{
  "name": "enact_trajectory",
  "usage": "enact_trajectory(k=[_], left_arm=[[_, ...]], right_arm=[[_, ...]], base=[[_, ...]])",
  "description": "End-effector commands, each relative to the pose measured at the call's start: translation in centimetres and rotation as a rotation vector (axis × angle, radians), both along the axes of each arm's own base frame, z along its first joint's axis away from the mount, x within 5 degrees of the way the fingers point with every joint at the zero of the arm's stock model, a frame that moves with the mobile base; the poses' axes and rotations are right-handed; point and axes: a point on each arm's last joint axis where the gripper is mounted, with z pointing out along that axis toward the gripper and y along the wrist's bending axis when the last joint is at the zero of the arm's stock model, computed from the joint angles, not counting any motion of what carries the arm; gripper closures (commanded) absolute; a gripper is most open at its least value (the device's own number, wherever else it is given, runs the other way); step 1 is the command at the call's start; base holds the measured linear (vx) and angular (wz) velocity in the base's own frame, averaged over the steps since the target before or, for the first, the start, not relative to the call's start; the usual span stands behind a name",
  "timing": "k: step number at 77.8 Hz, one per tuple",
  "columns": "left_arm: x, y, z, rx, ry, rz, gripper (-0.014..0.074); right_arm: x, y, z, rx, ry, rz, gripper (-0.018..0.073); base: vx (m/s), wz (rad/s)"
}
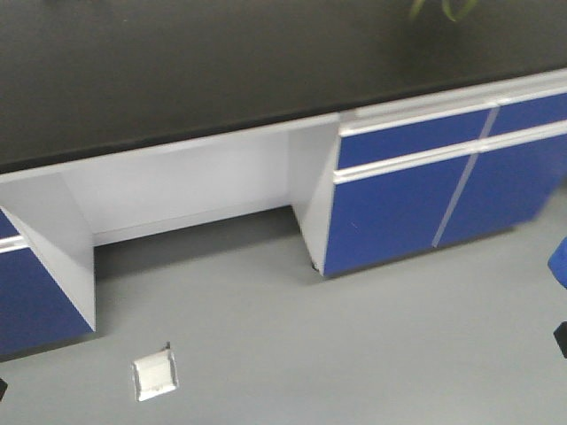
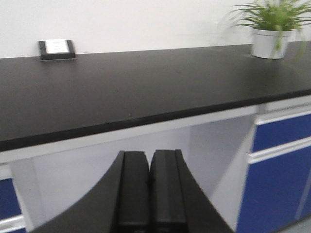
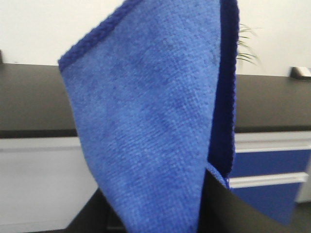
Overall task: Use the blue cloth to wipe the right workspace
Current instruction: 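Drive the base to the other bench holding the cloth in the right gripper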
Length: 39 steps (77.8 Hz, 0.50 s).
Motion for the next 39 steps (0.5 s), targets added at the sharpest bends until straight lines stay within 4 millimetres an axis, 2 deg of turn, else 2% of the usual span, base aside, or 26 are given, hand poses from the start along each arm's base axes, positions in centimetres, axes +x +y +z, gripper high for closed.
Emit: enact_trajectory(k=[1,21,39], left_arm=[[-0.14,0.09,1.65,-0.015,-0.117,0.009,0.0603],[-0.14,0.09,1.65,-0.015,-0.117,0.009,0.0603],[-0.14,0.09,1.65,-0.015,-0.117,0.009,0.0603]], right_arm=[[0.08,-0.07,1.76,-0.004,-0.111,-0.009,0.0559],[0.08,-0.07,1.76,-0.004,-0.111,-0.009,0.0559],[0.08,-0.07,1.76,-0.004,-0.111,-0.009,0.0559]], base=[[0.46,0.48],[0.45,0.46],[0.42,0.31]])
